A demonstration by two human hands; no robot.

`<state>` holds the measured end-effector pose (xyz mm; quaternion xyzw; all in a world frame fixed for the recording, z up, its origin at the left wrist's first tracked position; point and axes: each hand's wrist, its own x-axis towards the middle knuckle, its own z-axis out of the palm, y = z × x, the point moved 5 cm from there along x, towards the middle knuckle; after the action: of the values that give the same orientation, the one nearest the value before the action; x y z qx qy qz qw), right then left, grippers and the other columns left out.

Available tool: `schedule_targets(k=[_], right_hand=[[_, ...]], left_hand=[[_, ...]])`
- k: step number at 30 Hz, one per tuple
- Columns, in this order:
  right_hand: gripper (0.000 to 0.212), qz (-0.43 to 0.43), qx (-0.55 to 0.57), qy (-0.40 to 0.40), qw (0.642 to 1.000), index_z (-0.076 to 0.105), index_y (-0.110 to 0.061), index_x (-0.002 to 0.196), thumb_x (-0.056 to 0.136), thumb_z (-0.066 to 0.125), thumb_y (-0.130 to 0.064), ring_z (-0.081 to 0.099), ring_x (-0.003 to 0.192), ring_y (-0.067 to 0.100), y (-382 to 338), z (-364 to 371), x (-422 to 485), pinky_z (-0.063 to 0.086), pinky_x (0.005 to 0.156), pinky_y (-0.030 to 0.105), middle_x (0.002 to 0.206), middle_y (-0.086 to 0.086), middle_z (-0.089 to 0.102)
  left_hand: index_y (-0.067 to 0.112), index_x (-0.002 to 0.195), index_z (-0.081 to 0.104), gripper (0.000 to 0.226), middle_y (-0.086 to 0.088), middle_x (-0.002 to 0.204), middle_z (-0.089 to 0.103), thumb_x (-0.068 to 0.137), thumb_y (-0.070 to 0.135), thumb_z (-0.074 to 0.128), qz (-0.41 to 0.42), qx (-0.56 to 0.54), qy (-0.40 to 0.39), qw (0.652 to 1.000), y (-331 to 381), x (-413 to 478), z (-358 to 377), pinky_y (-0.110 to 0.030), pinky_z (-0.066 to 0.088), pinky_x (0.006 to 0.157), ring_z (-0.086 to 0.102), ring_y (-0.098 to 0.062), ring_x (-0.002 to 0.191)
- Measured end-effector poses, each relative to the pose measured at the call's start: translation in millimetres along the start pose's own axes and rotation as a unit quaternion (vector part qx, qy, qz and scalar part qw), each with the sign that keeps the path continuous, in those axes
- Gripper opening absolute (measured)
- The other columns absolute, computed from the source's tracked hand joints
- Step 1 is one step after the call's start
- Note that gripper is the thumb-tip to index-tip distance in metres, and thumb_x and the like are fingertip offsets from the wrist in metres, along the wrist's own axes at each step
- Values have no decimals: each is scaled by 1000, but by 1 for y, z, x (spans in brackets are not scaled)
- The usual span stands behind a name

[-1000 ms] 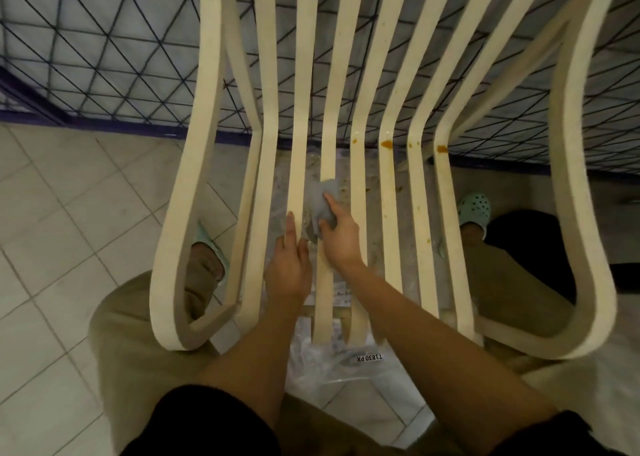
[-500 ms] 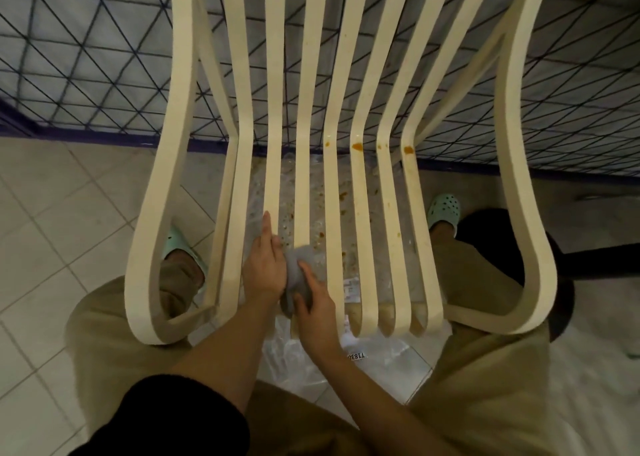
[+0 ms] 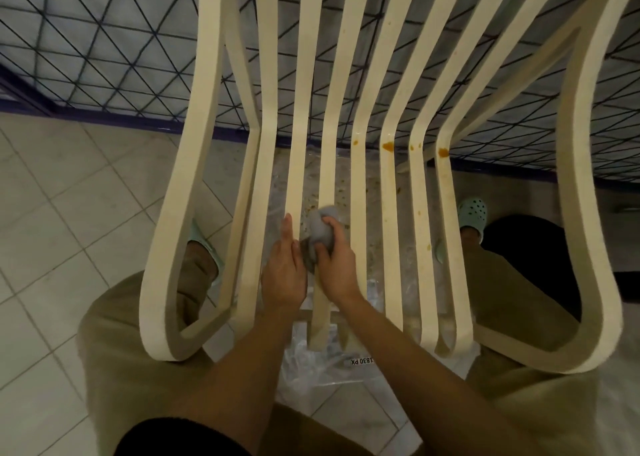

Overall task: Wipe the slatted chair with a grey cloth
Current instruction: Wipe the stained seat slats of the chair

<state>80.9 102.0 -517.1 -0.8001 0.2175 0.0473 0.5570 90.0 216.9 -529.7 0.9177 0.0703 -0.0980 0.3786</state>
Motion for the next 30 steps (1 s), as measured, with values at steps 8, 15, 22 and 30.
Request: schedule_targets(k=[8, 15, 22, 30], right_hand=[[42, -23, -17, 23, 999, 40, -15, 143, 101, 46, -10, 59, 98, 19, -24, -6, 97, 51, 73, 16, 125, 9, 57], [40, -13, 7, 19, 1000, 44, -7, 136, 97, 49, -4, 54, 96, 18, -36, 0, 189, 43, 79, 26, 109, 0, 56], [39, -1, 67, 21, 998, 41, 2, 138, 99, 44, 3, 50, 103, 15, -32, 4, 179, 43, 77, 6, 118, 8, 50], [39, -8, 84, -4, 996, 41, -2, 140, 101, 42, -1, 50, 109, 16, -28, 1, 105, 43, 93, 21, 129, 14, 52]], left_hand=[[43, 151, 4, 56, -6, 115, 61, 96, 51, 10, 7, -11, 0, 1000, 6, -2, -4, -32, 49, 61, 58, -16, 76], [48, 148, -3, 51, -2, 96, 60, 99, 49, 10, -18, 14, -13, 1000, 4, -1, -4, -30, 46, 50, 52, -12, 60], [45, 152, -1, 53, -4, 106, 61, 101, 46, 16, -36, 35, -31, 998, 0, 1, -4, -22, 32, 48, 52, -10, 65], [38, 153, 4, 58, -17, 103, 65, 96, 50, 11, -15, 50, -10, 999, 0, 2, -4, -22, 30, 46, 50, -12, 58]])
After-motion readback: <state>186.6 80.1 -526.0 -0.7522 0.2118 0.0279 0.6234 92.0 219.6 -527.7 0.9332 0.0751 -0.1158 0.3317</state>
